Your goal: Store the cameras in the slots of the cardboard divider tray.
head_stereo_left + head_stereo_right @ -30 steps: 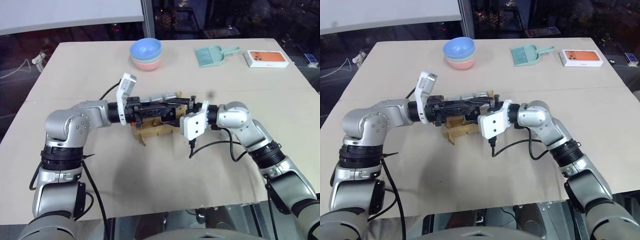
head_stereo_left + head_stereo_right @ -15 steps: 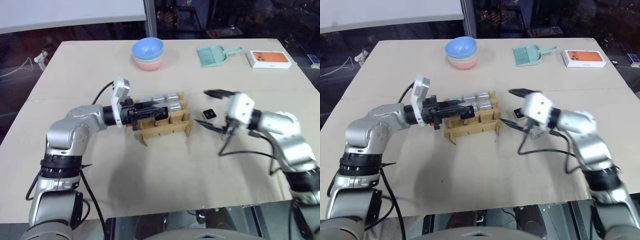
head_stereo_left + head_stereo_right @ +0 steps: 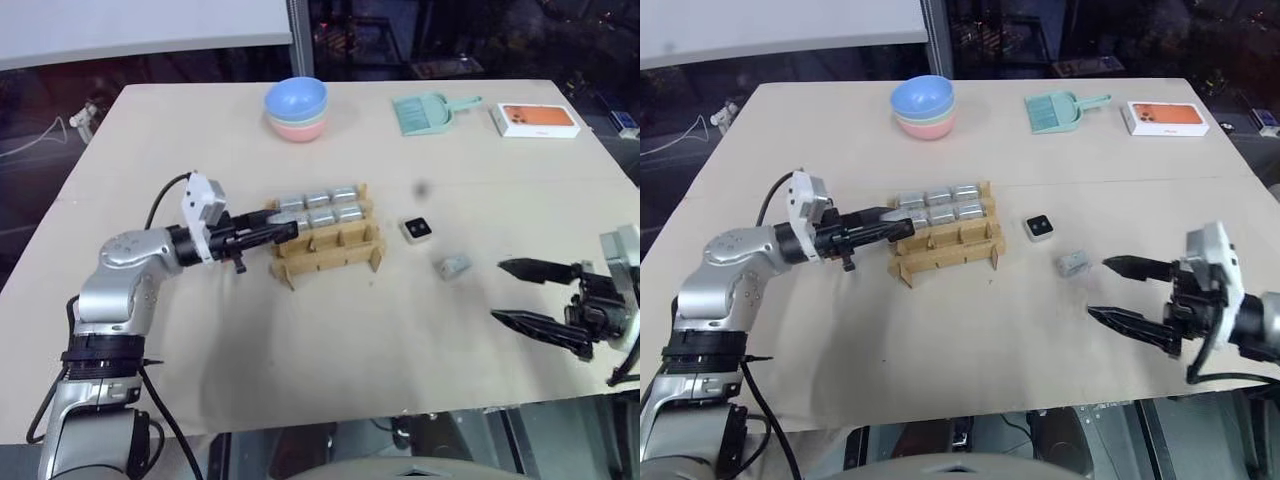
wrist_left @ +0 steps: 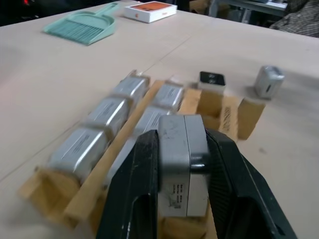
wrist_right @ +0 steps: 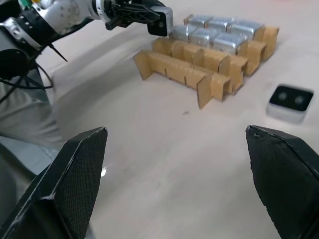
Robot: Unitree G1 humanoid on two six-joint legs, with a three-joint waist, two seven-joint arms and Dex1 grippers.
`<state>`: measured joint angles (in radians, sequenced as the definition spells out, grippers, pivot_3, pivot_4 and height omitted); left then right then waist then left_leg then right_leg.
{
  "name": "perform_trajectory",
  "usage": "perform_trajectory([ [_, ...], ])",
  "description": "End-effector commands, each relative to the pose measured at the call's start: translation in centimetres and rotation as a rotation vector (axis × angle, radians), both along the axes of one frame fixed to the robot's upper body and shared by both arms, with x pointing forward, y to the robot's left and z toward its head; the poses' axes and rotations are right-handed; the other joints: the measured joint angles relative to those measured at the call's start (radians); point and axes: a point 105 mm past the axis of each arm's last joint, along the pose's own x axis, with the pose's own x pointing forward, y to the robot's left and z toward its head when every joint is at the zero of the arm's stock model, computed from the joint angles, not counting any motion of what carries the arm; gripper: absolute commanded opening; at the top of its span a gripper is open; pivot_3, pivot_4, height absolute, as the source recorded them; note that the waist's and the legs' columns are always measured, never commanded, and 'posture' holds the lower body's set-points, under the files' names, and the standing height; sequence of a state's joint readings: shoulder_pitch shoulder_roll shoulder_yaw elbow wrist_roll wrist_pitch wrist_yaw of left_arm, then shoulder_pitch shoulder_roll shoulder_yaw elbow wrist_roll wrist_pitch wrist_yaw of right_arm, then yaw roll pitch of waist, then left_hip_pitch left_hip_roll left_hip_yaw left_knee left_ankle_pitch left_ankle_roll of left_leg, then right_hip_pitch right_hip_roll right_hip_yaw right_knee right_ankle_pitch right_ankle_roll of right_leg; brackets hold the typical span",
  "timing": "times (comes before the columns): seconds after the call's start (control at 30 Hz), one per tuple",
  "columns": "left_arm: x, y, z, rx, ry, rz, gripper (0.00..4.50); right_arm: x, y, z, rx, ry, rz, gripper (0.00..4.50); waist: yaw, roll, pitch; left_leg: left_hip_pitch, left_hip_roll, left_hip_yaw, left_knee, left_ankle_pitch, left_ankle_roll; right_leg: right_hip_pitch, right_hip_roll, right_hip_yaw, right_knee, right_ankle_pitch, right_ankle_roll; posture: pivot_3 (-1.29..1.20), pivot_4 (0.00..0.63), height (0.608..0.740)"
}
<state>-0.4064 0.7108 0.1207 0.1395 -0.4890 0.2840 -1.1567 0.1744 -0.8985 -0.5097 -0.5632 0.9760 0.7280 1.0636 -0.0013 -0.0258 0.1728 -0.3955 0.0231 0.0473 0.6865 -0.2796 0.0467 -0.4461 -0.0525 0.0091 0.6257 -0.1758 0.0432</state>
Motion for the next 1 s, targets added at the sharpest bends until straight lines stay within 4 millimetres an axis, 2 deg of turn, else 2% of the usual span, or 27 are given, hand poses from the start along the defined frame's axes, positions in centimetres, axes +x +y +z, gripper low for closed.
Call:
perform_trajectory([
  [0.03, 0.2, 0.1, 0.7, -0.007, -0.055, -0.016, 0.73, -0.3, -0.7, 0.5, -0.013, -0.054, 0.005, 4.41, 0.001, 0.000, 0.000, 0.000, 0.000, 0.000, 0.000, 0.000, 0.000, 0.000, 0.000, 0.000, 0.000, 0.000, 0.000, 0.00, 0.150, 0.740],
  [0.23, 0.1, 0.0, 0.6, 0.004, -0.058, -0.045, 0.73, 0.0, -2.0, 0.1, -0.016, -0.103, -0.024, 4.41, 0.003, 0.000, 0.000, 0.000, 0.000, 0.000, 0.000, 0.000, 0.000, 0.000, 0.000, -0.001, 0.000, 0.000, 0.000, 0.00, 0.150, 0.740],
  [0.4, -0.1, -0.3, 0.0, 0.017, -0.085, -0.054, 0.73, 0.3, -2.0, -0.3, -0.034, -0.088, -0.020, 4.41, 0.004, 0.000, 0.000, 0.000, 0.000, 0.000, 0.000, 0.000, 0.000, 0.000, 0.000, -0.001, 0.000, 0.000, 0.000, 0.00, 0.150, 0.740],
  [0.57, -0.2, -0.7, -0.3, -0.006, -0.084, -0.056, 0.73, 0.7, -1.7, 0.0, -0.021, -0.102, -0.016, 4.41, 0.005, 0.000, 0.000, 0.000, 0.000, 0.000, 0.000, 0.000, 0.000, 0.000, 0.000, 0.000, 0.000, 0.000, 0.000, 0.00, 0.150, 0.740],
  [0.73, -0.3, -2.4, -0.4, -0.030, -0.093, -0.111, 0.73, 0.9, -1.6, 0.3, -0.024, -0.113, -0.012, 4.41, 0.013, -0.001, 0.000, 0.000, 0.000, 0.000, 0.000, 0.000, 0.000, 0.000, 0.000, -0.001, 0.000, 0.000, 0.000, 0.00, 0.150, 0.740],
  [1.0, 0.2, -3.8, -1.8, 0.039, -0.093, -0.200, 0.73, 1.0, -1.7, 0.6, -0.037, -0.120, -0.019, 4.41, 0.015, 0.000, 0.000, 0.000, 0.000, 0.001, 0.001, 0.000, 0.000, 0.001, 0.000, -0.002, 0.000, 0.000, 0.000, 0.00, 0.150, 0.740],
])
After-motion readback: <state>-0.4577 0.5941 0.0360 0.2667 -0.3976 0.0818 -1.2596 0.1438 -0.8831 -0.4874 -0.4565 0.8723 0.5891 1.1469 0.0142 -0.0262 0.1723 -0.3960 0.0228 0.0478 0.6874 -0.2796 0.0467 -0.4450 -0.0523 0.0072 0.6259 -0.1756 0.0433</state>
